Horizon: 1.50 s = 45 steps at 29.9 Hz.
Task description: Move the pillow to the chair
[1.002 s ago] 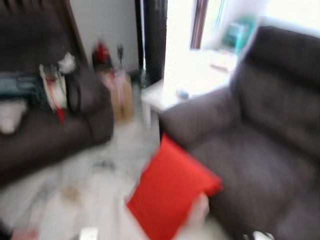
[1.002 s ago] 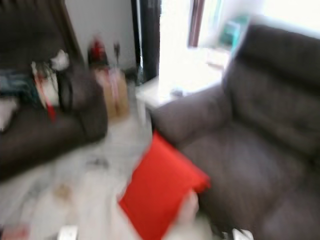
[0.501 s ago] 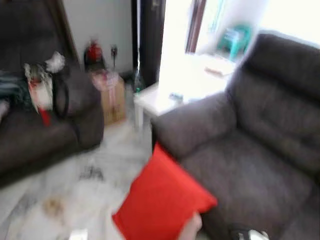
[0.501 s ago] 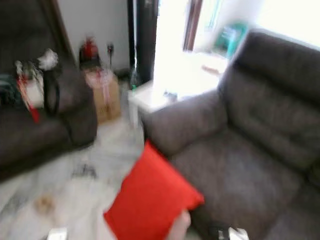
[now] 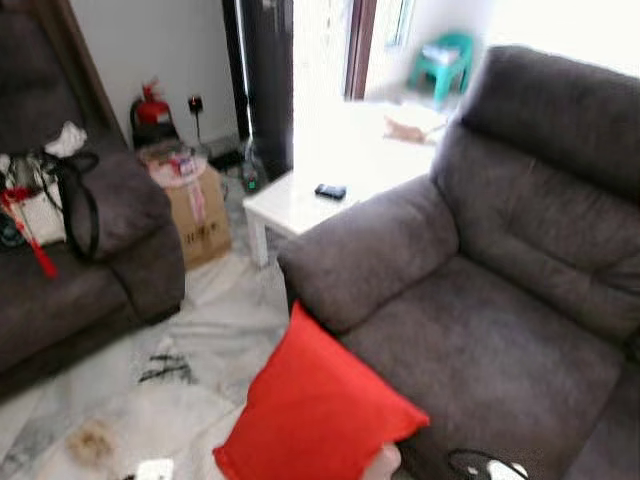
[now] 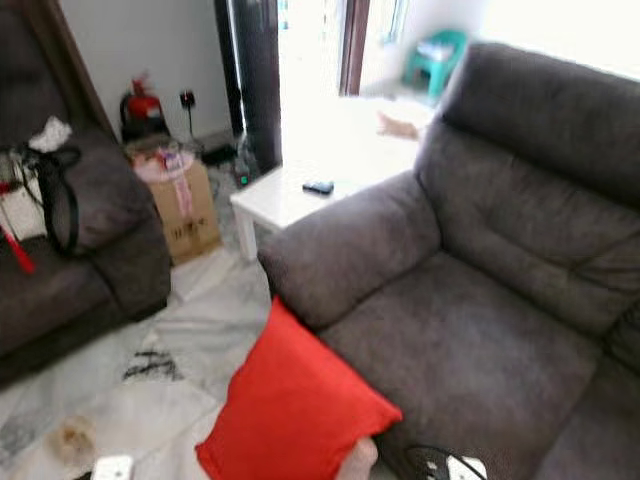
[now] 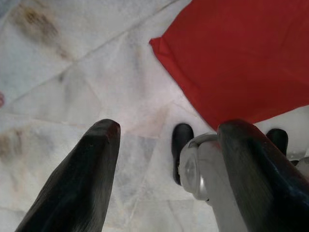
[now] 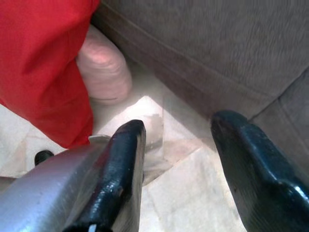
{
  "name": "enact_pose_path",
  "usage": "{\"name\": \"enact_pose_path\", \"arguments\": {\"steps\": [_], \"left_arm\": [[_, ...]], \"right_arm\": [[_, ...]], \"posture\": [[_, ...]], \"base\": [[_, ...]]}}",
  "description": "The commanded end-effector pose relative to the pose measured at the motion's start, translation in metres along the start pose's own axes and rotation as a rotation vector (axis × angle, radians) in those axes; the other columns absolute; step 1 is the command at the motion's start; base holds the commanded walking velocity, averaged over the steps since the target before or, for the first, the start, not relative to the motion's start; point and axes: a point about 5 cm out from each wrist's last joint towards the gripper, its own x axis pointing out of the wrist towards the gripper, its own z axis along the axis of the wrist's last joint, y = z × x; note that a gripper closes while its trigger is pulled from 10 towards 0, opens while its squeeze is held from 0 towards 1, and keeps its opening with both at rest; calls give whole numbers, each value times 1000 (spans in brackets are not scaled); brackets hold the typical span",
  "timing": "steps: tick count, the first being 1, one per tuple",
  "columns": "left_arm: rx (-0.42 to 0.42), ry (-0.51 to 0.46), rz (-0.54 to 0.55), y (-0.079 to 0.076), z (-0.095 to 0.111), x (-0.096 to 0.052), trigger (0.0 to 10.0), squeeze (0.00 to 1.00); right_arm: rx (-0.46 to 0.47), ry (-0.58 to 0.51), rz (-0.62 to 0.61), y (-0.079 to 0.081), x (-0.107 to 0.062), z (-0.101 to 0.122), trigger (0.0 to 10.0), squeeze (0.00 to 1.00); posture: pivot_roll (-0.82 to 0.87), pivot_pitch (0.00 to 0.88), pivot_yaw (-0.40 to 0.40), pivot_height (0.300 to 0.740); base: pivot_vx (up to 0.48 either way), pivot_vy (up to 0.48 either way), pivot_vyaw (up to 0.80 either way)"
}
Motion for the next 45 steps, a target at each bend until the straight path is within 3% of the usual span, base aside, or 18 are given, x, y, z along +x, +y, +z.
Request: {"name": "enact_pose_path", "arguments": {"steps": [1,17,26,27,28,45], "left_arm": [[13,26,12,5,-9,-3,10000,0],[3,36,26,9,-12,-4,10000,0],[13,29,21,9,-13,-4,10000,0],[16,29,18,9,-13,-5,10000,0],[16,29,18,9,-13,-5,10000,0],[14,25,27,12,-12,-5,10000,0]], "right_arm": [[-4,1,-2,-1,0,0,10000,0],[-20,1,15,2,-1,-3,10000,0],[64,-59,-12,0,-2,-1,10000,0],[76,-68,-7,1,-2,-1,10000,800],[76,-69,-9,1,-2,-1,10000,1000],[96,-77,0,4,-1,-1,10000,1000]], "posture": [[30,0,-46,740],[46,0,-42,740],[32,0,-34,740],[31,0,-34,740],[31,0,-34,740],[42,0,-26,740]], "base": [[0,0,0],[0,0,336],[0,0,0],[0,0,0],[0,0,0],[0,0,0]]}}
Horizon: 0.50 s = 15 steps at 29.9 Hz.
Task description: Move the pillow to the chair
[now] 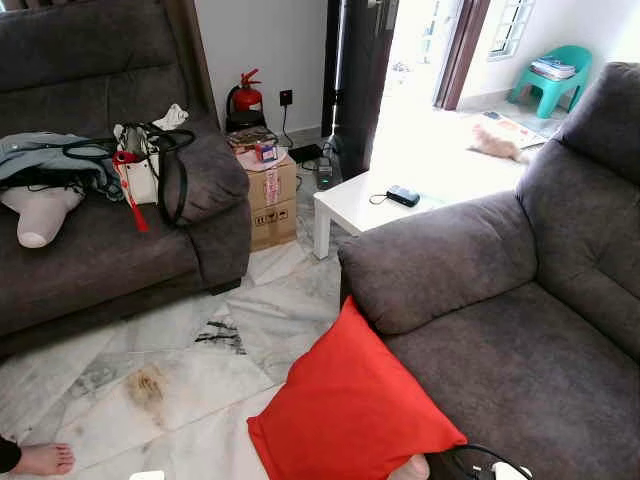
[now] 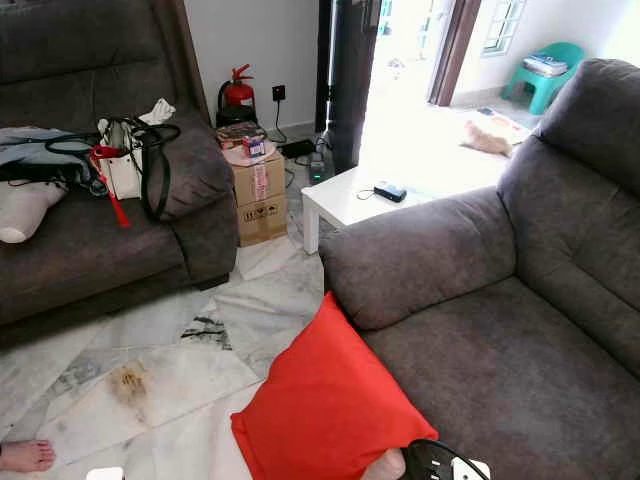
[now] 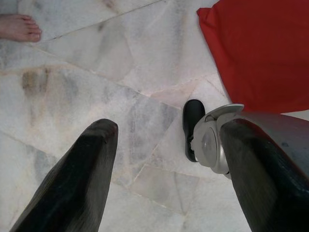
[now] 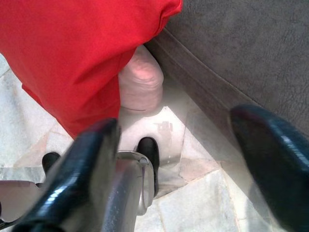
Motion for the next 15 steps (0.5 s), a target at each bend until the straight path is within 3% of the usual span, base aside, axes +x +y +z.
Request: {"name": "enact_pose_path", "arguments": {"steps": [1,4,5,6,7,13,15], "left_arm": [[11,7,6,3,-1,0,10000,0],[12,-11,14,4,-1,-1,10000,0],[-1,-37,32,5,1,-1,10000,0],[-15,-57,49,6,1,-2,10000,0],[-20,-68,59,6,1,-2,10000,0],[-55,-231,118,10,16,-5,10000,0],[-16,-428,127,9,73,0,10000,0]], "right_arm": [[12,-16,-2,0,0,1,10000,1000],[15,-34,-10,0,0,2,10000,1000],[17,-50,-9,0,-1,3,10000,416],[16,-61,-9,0,-1,3,10000,416],[18,-67,-8,0,-1,4,10000,24],[46,-156,-20,-2,-4,8,10000,0],[49,-214,-10,0,-2,19,10000,0]], "posture": [[42,0,-26,740],[41,0,-23,740],[37,0,-19,740],[36,0,-19,740],[36,0,-19,740],[43,0,-20,740],[40,0,-19,740]], "base": [[0,0,0],[0,0,0],[0,0,0],[0,0,0],[0,0,0],[0,0,0],[0,0,0]]}}
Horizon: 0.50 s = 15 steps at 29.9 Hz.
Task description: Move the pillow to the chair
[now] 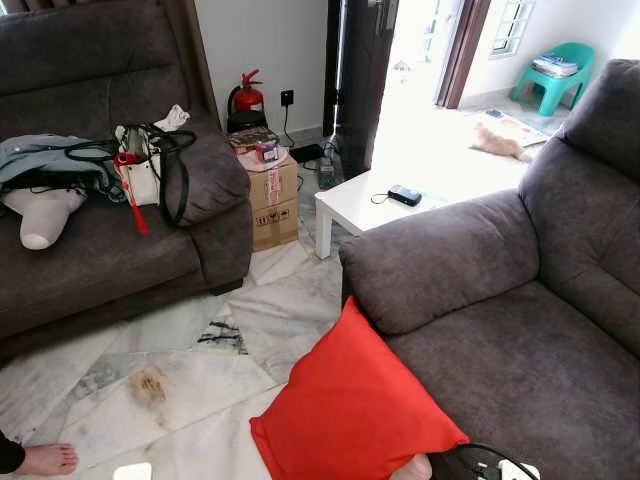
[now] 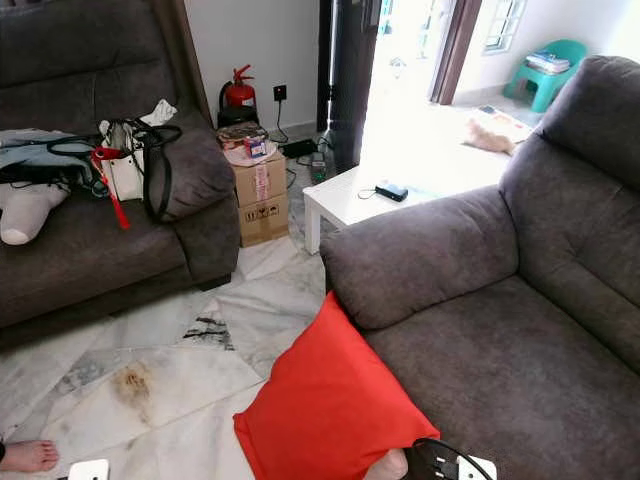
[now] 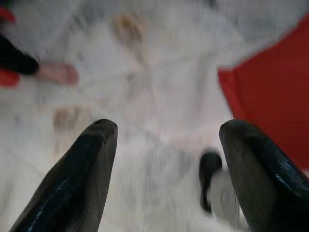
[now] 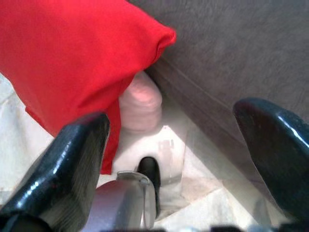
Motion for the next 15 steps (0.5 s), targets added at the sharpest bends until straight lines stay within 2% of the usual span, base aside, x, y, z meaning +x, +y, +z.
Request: {"name": "enact_pose_path", "arguments": {"steps": [1,2,3,5,6,8,9,10,11,15], "left_arm": [[16,-222,11,-2,57,17,10000,0],[35,-365,15,-1,93,22,10000,0],[35,-365,15,-1,93,22,10000,0],[33,-501,-8,-5,124,21,10000,0],[48,-618,-44,-12,147,16,10000,0],[61,-673,-62,-17,155,13,10000,0],[69,-732,-78,-23,166,9,10000,0],[69,-732,-78,-23,166,9,10000,0],[80,-793,-102,-31,176,3,10000,0],[123,-882,-171,-48,191,-10,10000,0]], "right_arm": [[13,-99,19,5,6,20,10000,0],[-20,-325,77,28,22,85,10000,0],[-20,-325,77,28,22,85,10000,0],[-33,-459,102,38,24,119,10000,0],[-42,-533,96,39,21,130,10000,0],[-54,-574,92,40,19,136,10000,0],[-67,-624,96,43,16,142,10000,0],[-67,-624,96,43,16,142,10000,0],[-78,-677,100,46,12,149,10000,0],[-73,-767,102,52,5,159,10000,0]], "posture": [[40,0,-19,740],[40,0,-19,740],[40,0,-19,740],[45,0,-21,740],[48,0,-21,740],[50,0,-16,740],[44,0,-14,740],[44,0,-14,740],[45,0,-14,740],[44,0,-14,740]], "base": [[0,0,0],[0,0,0],[0,0,0],[0,0,0],[0,0,0],[0,0,0],[0,0,0],[0,0,0],[0,0,0],[0,0,0]]}}
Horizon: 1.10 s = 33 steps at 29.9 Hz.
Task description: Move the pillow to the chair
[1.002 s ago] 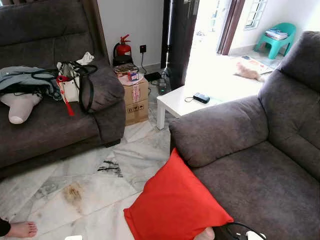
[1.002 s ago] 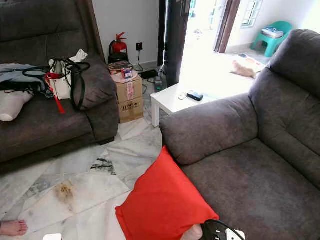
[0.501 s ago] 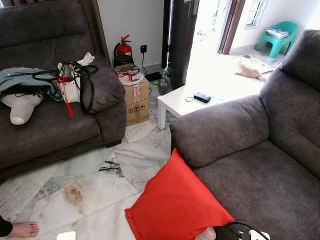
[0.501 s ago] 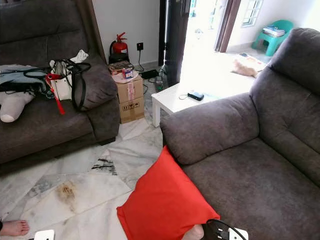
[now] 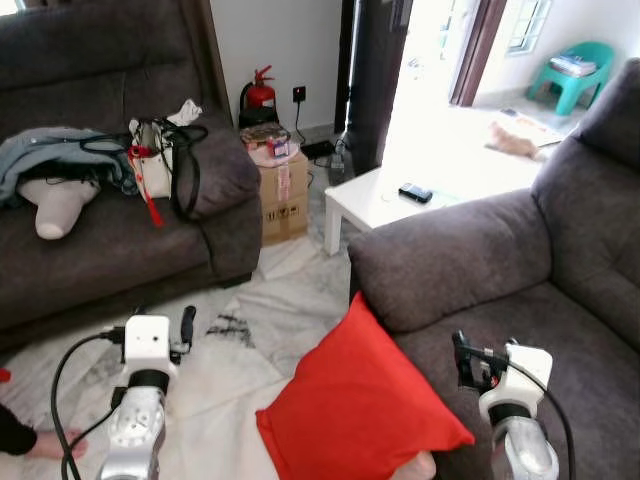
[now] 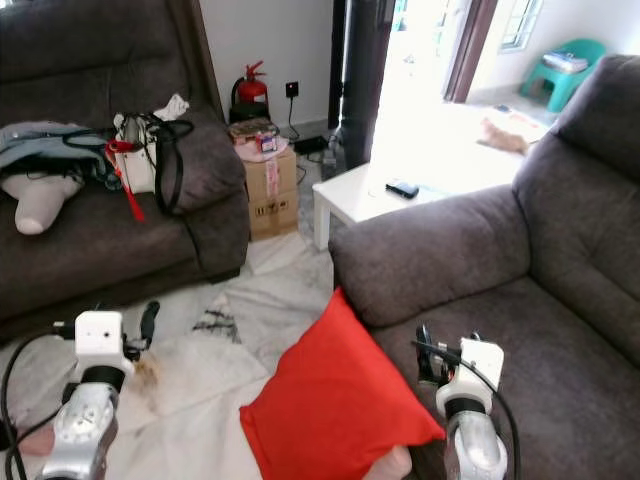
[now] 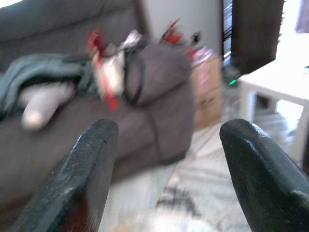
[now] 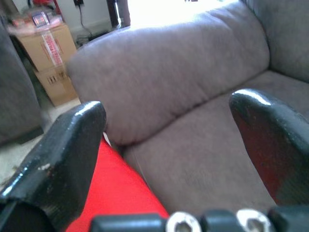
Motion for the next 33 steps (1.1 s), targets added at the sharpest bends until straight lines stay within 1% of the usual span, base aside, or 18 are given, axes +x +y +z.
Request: {"name": "enact_pose_path", "arguments": {"steps": [1,2,4,5,6,8,9,14,16,18,21,23,27,31,33], "left_arm": [[14,-71,-58,-11,17,4,10000,0],[23,-108,-85,-18,26,4,10000,0],[29,-140,-101,-23,33,3,10000,0],[36,-165,-113,-27,39,0,10000,0],[40,-172,-116,-28,41,-1,10000,0],[37,-184,-117,-30,46,-6,10000,0],[37,-193,-123,-31,50,-11,10000,0],[46,-174,-123,-33,51,-17,10000,0],[59,-172,-119,-32,52,-16,10000,0],[56,-168,-104,-30,54,-12,10000,0],[47,-159,-94,-28,55,-11,10000,0],[33,-151,-91,-29,55,-10,10000,0],[-47,-127,-48,-32,57,-1,10000,0],[-38,-128,-59,-35,59,5,10000,0],[-40,-133,-33,-33,63,10,10000,0]], "right_arm": [[-13,-113,1,2,6,20,10000,0],[-16,-158,8,5,4,27,10000,0],[-45,-203,22,9,0,34,10000,0],[-45,-231,19,11,-4,39,10000,0],[-37,-238,15,11,-5,40,10000,0],[-58,-263,6,11,-11,44,10000,0],[-60,-285,-12,8,-16,48,10000,0],[-55,-298,-17,6,-19,57,10000,0],[-52,-295,-3,8,-18,59,10000,0],[-44,-284,21,12,-15,59,10000,0],[-38,-270,36,18,-14,59,10000,0],[-31,-263,44,21,-13,60,10000,0],[-26,-247,68,27,-4,63,10000,0],[-17,-256,66,28,1,68,10000,0],[-9,-260,61,29,4,73,10000,0]], "posture": [[44,0,-14,740],[44,0,-16,740],[44,0,-9,740],[45,0,-15,740],[43,0,-13,740],[42,0,-13,740],[44,0,-17,740],[38,0,-22,740],[39,0,-26,740],[41,0,-31,740],[40,0,-35,740],[39,0,-35,740],[40,0,-34,740],[50,0,-45,740],[54,0,-46,740]], "base": [[0,0,0],[0,0,0],[0,0,0],[0,0,0],[0,0,0],[0,0,0],[0,0,0],[0,0,0],[0,0,0],[0,0,0],[0,0,0],[0,0,0],[0,0,0],[0,0,0],[0,0,0]]}}
